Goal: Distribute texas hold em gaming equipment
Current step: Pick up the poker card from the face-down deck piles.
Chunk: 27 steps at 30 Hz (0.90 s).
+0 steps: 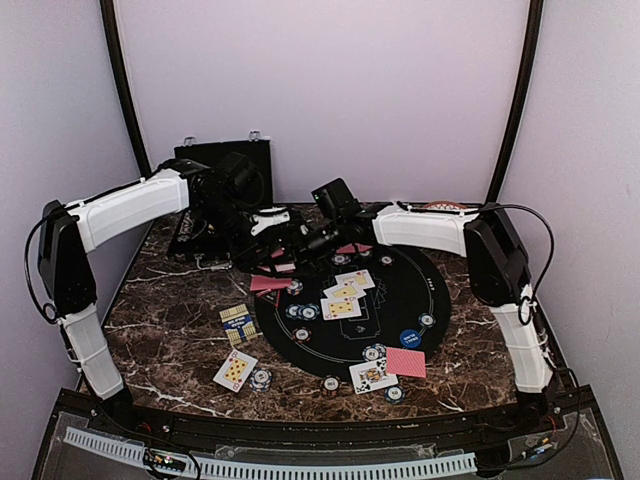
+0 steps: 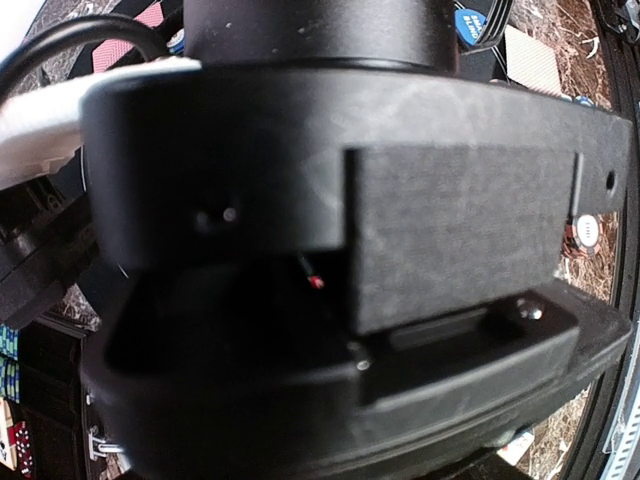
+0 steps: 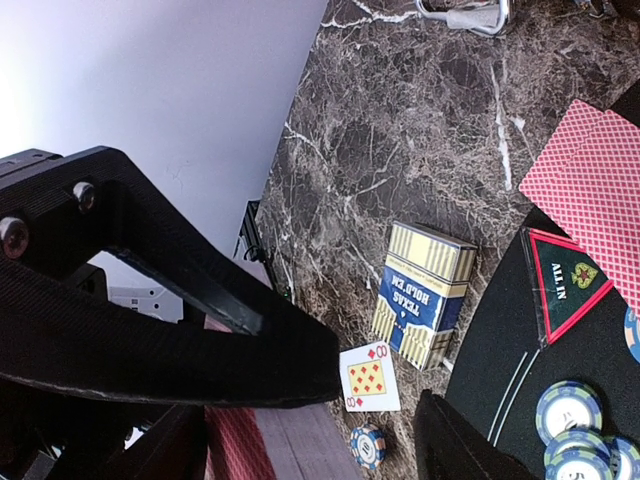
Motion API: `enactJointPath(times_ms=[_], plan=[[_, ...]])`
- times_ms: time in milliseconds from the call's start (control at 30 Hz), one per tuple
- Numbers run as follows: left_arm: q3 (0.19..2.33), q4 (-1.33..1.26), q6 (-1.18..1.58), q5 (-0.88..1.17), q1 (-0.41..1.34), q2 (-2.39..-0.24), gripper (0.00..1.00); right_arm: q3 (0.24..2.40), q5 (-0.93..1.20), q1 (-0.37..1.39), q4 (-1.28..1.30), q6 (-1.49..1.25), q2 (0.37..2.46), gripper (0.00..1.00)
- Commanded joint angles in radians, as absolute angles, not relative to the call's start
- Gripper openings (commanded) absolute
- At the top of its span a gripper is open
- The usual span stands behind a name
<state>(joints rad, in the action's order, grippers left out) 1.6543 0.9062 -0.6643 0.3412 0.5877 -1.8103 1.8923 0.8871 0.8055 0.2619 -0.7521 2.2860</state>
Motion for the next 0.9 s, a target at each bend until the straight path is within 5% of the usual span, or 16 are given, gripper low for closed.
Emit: enactJointPath(times_ms=[0, 867], plan=[[1.677, 0.863, -0.653, 0.368, 0.589, -1.769, 0.0, 1.923, 0.879, 0.807, 0.325, -0.72, 2.328, 0.7], [1.643, 0.858, -0.638, 0.373, 0.589, -1.724, 0.0, 1.694, 0.911, 0.762, 0.19, -0.791, 2.197, 0.64]])
